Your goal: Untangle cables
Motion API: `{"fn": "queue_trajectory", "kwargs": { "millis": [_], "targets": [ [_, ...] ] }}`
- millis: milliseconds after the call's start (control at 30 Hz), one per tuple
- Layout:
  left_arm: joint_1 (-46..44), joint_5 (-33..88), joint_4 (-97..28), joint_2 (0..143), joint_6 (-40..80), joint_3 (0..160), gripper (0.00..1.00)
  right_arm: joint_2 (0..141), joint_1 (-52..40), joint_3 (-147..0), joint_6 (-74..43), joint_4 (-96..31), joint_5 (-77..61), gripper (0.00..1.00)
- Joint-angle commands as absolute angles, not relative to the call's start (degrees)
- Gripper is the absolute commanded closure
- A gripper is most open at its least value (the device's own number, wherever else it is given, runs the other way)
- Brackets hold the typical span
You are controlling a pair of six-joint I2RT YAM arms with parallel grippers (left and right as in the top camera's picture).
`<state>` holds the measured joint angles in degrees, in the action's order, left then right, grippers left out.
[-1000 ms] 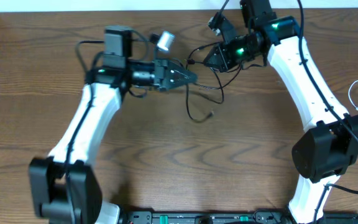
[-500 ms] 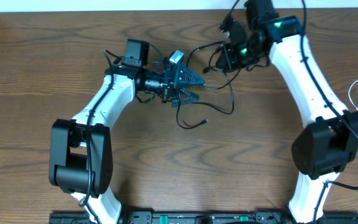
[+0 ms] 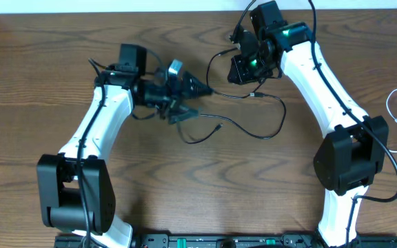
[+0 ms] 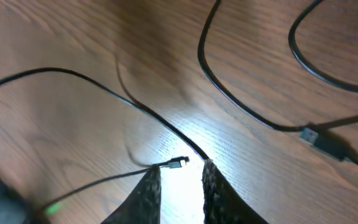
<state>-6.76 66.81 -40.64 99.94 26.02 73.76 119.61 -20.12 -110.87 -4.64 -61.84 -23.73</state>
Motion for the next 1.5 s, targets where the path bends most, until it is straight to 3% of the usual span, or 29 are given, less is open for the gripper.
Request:
{"fn": "queue_trajectory", "kwargs": {
  "millis": [0,100,133,200,300,467,600,733,1033,1200,1467],
  "targets": [
    [-6.8,31.1,-46.0,99.9,18.0,73.3,0.04,120.3,-19.9,-110.6,-5.6,-61.9,-24.0,0.78],
    [-7.2,19.3,-49.2,99.9,15.9,73.3,0.04,120.4,-20.4,-110.6,-5.8,-61.3,-24.4,0.70],
    [-7.7,11.5,-51.2,99.9,15.8,73.3,0.04,120.4,-21.1,-110.6,-6.3,-60.7,-24.3,0.59],
    [-8.3,2.8,-53.3,99.9,15.9,73.3,0.04,120.4,-21.8,-110.6,-7.2,-59.8,-24.3,0.49],
    [-8.6,-4.6,-56.0,99.9,16.1,73.3,0.04,120.4,-22.7,-110.6,-8.2,-59.0,-24.1,0.42],
    [-8.6,-6.7,-57.2,99.9,16.1,73.4,0.04,121.0,-24.6,-110.6,-9.6,-58.5,-24.1,0.37],
    [-7.5,-18.3,-60.9,99.8,23.0,75.2,0.04,123.0,-28.0,-110.6,-10.2,-57.1,-24.1,0.35],
    [-2.5,-13.6,-61.6,98.0,24.6,78.7,0.04,124.6,-30.9,-110.6,-9.0,-54.3,-23.9,0.34],
    [20.9,6.8,-57.6,89.7,24.5,79.7,0.04,130.5,-40.5,-110.6,-1.7,-46.6,-19.2,0.28],
    [22.6,8.6,-57.5,90.0,24.5,79.7,0.04,135.2,-42.7,-110.6,12.4,-42.5,-15.4,0.25],
    [22.4,8.6,-57.5,90.0,24.5,79.7,0.04,139.6,-42.8,-110.6,15.9,-36.0,-12.4,0.25]
  ]
}}
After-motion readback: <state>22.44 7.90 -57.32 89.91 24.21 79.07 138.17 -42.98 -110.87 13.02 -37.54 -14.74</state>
